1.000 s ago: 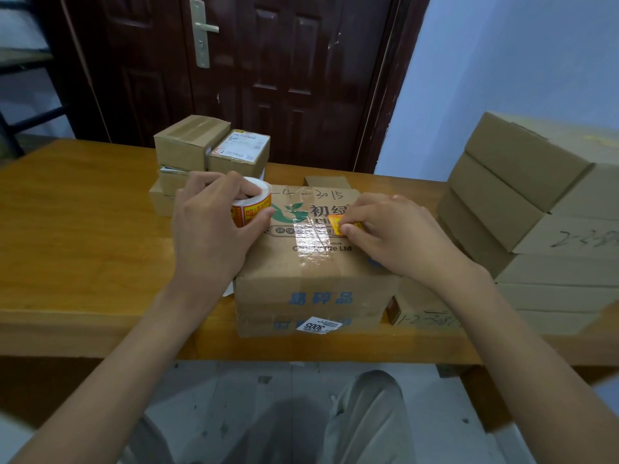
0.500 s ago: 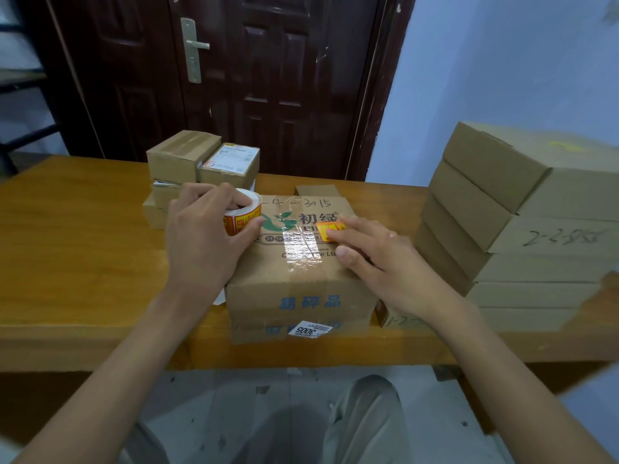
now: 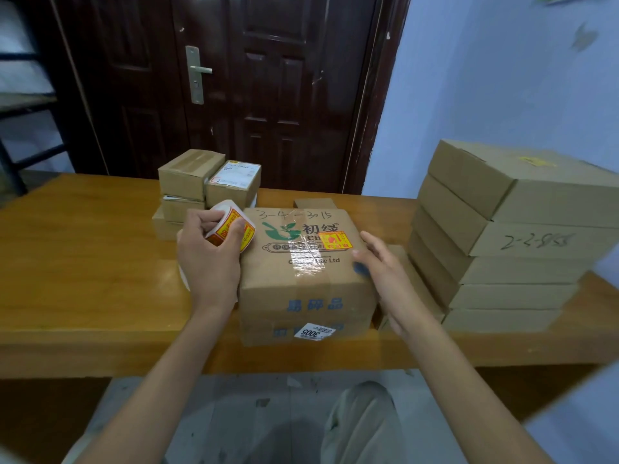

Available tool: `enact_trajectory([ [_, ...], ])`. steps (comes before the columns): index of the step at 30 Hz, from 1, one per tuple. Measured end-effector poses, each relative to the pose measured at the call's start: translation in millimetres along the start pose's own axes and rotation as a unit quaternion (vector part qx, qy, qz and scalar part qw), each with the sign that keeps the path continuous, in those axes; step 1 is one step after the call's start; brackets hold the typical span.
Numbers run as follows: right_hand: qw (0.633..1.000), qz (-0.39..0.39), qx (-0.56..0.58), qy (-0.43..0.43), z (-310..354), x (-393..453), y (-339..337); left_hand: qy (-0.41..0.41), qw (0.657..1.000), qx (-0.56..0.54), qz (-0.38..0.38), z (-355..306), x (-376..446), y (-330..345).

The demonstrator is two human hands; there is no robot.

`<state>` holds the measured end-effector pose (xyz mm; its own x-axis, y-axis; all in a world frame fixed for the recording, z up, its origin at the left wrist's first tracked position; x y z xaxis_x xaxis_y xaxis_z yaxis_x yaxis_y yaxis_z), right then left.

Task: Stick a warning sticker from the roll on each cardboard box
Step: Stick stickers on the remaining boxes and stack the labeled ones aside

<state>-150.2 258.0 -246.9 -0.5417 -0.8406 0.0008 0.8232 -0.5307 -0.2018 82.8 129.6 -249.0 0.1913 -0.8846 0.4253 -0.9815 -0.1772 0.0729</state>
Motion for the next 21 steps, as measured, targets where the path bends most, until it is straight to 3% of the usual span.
enact_trajectory([
  [16,0.997,-0.066,-0.031,-0.005,2.1,0.6,-13.9,0.009,1.0,-0.006,0.015,4.1,0.7,29.1],
  [21,0.999,-0.033,-0.04,0.001,-1.5,8.3,-18.4,0.012,0.999,-0.013,0.034,0.0,11.1,25.7],
])
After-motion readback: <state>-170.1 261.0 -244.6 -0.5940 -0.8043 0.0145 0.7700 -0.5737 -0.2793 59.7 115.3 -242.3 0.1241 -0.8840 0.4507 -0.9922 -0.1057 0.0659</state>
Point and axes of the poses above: each hand's wrist, its own x-axis towards the middle knuckle, its own y-axis out of the palm, z = x × y, the point moved 2 cm from there along x, towards the middle knuckle, and after that the axes turned 2 degrees about -x, right-handed, at the moved point
